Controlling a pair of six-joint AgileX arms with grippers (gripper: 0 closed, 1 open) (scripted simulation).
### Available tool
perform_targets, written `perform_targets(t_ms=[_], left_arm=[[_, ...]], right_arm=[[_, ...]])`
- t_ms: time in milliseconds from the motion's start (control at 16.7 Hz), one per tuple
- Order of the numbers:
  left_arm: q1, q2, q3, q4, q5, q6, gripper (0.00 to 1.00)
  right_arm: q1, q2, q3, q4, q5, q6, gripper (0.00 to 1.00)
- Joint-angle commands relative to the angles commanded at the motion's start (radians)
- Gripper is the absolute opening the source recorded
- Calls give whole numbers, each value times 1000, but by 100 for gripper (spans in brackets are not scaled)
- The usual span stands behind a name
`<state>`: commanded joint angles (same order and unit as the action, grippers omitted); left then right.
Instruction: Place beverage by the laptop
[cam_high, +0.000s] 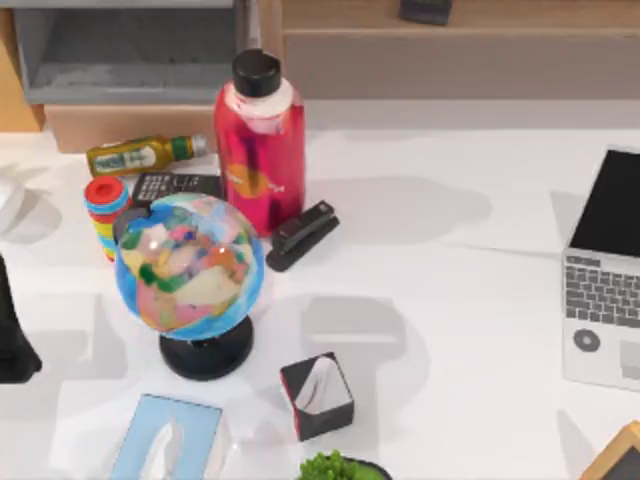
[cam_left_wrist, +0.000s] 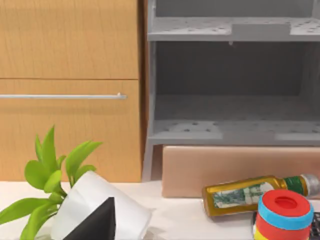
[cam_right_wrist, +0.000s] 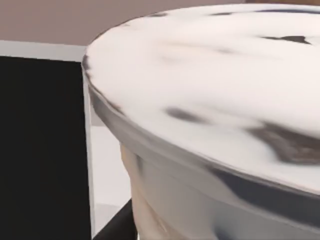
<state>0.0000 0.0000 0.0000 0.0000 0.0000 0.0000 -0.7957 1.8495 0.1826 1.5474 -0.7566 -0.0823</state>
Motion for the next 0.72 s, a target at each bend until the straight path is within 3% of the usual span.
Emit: perform_targets(t_ms=[180, 720], left_arm=[[0, 0, 0, 0, 0, 0, 100], [0, 0, 0, 0, 0, 0, 100]], right_arm=[[0, 0, 0, 0, 0, 0, 0], [0, 0, 0, 0, 0, 0, 68]])
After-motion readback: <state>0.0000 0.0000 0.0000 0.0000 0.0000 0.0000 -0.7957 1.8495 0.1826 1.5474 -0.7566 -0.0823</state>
